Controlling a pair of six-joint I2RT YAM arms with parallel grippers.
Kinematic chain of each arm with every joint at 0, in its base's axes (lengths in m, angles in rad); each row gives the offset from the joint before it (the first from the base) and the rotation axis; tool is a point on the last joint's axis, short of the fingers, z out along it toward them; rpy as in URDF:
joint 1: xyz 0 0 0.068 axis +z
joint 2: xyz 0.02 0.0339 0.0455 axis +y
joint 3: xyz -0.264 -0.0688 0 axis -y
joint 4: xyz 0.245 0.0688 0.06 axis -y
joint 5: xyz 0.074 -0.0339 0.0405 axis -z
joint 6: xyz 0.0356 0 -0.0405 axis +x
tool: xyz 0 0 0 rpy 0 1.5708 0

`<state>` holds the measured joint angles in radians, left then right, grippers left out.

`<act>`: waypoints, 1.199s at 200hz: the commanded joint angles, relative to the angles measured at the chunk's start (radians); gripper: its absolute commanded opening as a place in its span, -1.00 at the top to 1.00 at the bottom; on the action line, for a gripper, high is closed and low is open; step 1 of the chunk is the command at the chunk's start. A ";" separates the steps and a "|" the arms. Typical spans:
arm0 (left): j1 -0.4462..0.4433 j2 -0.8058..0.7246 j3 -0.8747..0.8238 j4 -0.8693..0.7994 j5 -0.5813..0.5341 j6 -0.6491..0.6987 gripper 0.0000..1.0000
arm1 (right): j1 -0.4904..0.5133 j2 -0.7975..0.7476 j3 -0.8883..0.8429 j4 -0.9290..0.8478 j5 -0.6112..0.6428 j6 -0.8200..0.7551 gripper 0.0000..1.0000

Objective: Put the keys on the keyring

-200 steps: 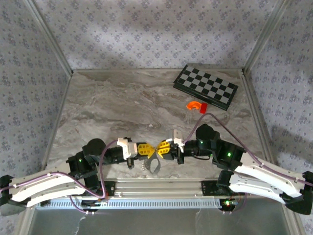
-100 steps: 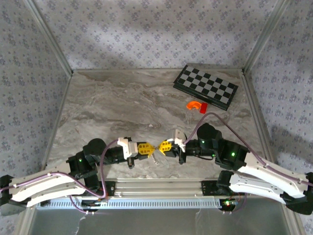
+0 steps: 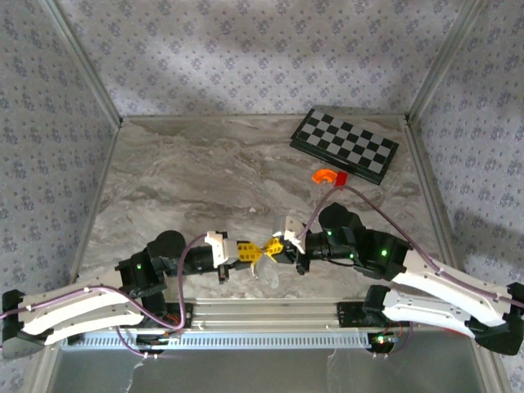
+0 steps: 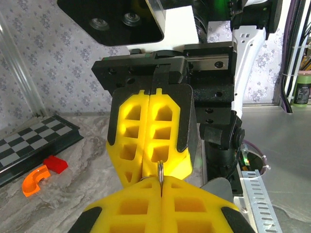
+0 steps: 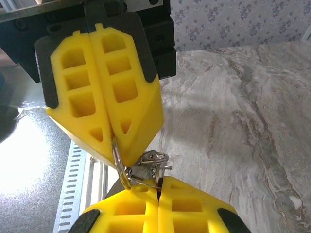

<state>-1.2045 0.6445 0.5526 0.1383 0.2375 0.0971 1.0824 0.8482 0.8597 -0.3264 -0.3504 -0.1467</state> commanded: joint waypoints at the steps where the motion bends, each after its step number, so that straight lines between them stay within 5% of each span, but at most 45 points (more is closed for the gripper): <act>1: 0.001 0.004 0.045 0.026 0.052 0.017 1.00 | 0.008 0.012 0.042 -0.010 -0.027 -0.012 0.96; 111: 0.000 -0.022 0.084 -0.102 0.042 0.046 1.00 | 0.007 -0.041 0.045 0.000 -0.090 -0.001 0.87; 240: 0.000 0.009 0.101 -0.197 -0.143 0.091 1.00 | 0.004 -0.057 0.073 -0.038 -0.080 -0.010 0.87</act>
<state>-1.2076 0.6445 0.6128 -0.0296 0.1703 0.1726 1.0817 0.8066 0.8768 -0.3584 -0.3901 -0.1467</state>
